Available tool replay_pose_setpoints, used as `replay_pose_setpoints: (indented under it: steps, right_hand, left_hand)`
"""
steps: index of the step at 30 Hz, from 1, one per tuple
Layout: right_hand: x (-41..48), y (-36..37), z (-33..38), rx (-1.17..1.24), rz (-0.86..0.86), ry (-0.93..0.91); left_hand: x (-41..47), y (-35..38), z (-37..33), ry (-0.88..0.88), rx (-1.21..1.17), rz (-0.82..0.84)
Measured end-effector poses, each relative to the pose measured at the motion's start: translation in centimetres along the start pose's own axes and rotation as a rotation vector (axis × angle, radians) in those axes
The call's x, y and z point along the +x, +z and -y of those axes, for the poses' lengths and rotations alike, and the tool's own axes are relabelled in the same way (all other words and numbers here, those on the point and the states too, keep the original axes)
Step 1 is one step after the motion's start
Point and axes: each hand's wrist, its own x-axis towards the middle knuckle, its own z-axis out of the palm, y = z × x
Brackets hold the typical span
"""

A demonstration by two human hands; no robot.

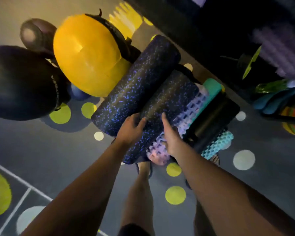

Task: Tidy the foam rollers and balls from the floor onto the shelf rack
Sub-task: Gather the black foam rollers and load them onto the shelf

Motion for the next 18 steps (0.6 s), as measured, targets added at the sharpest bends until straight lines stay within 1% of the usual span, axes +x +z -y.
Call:
replay_pose_setpoints:
  steps: [2, 4, 6, 8, 9, 10, 12, 13, 14, 16, 18]
  right_hand:
    - [1.2, 1.4, -0.1, 0.103, 0.049, 0.002]
    - [2.0, 2.0, -0.3, 0.095, 0.071, -0.022]
    - [2.0, 1.9, -0.2, 0.127, 0.022, -0.029]
    - [1.8, 2.3, -0.9, 0.192, 0.002, -0.011]
    - [1.5, 2.5, -1.2, 0.219, -0.013, -0.001]
    - [0.9, 2.7, -1.2, 0.209, -0.058, -0.004]
    - [0.7, 1.9, -1.9, 0.227, -0.277, -0.019]
    - [0.2, 1.0, -2.2, 0.236, -0.351, -0.018]
    - [-0.8, 0.0, -2.2, 0.222, -0.373, -0.03]
    - [-4.6, -2.0, -1.2, 0.222, -0.342, -0.08]
    - [-8.0, -4.0, 0.5, 0.3, -0.27, -0.162]
  left_hand:
    - [2.0, 0.6, 0.8, -0.024, -0.096, 0.052]
    - [3.2, 1.4, 1.1, -0.091, -0.126, 0.079]
    - [3.7, 2.2, 0.7, -0.132, 0.013, 0.057]
    - [3.6, 2.7, -0.1, -0.12, 0.158, 0.052]
    - [3.3, 2.7, -0.6, -0.122, 0.15, 0.056]
    - [2.9, 2.5, -1.3, -0.137, 0.108, 0.057]
    - [1.8, 1.9, -2.8, -0.147, -0.008, 0.034]
    - [1.1, 1.2, -3.8, -0.139, -0.078, 0.041]
    - [0.3, 0.5, -5.0, -0.115, -0.156, 0.052]
    - [-1.6, -1.0, -7.2, -0.015, -0.291, 0.057]
    - [-3.5, -2.2, -9.9, 0.106, -0.272, 0.008]
